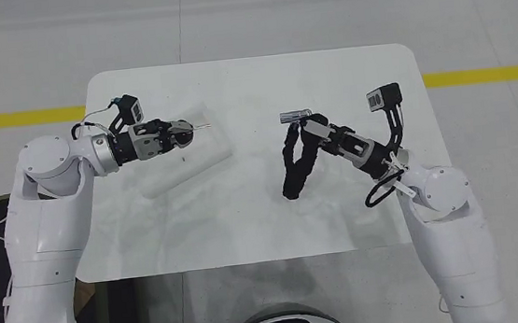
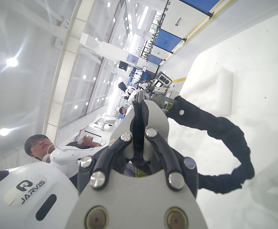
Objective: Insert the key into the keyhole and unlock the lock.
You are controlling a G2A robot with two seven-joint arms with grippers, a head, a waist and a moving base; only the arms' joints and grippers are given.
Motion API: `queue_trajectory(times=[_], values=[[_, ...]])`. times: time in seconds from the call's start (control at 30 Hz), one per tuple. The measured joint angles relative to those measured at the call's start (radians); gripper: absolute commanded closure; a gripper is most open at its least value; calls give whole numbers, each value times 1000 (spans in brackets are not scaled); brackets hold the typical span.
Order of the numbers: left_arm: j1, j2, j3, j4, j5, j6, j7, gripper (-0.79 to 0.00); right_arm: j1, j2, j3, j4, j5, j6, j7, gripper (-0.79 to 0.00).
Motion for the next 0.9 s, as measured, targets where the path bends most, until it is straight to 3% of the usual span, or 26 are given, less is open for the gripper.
queue_trajectory(times=[0.13,0.33,0.57,0.9], values=[[68,-13,4,-45,-135,-138,39,0,-58,0,-35,-30,-42,3,-30,0],[63,-36,73,-3,-313,-255,-24,0,-47,-3,-81,-22,-8,-18,-62,0],[55,-51,121,47,-404,-260,-95,0,-35,-4,-114,-9,15,-34,-53,0],[65,-50,127,11,-290,-310,-115,0,-22,-2,-144,2,-7,-30,-47,0]])
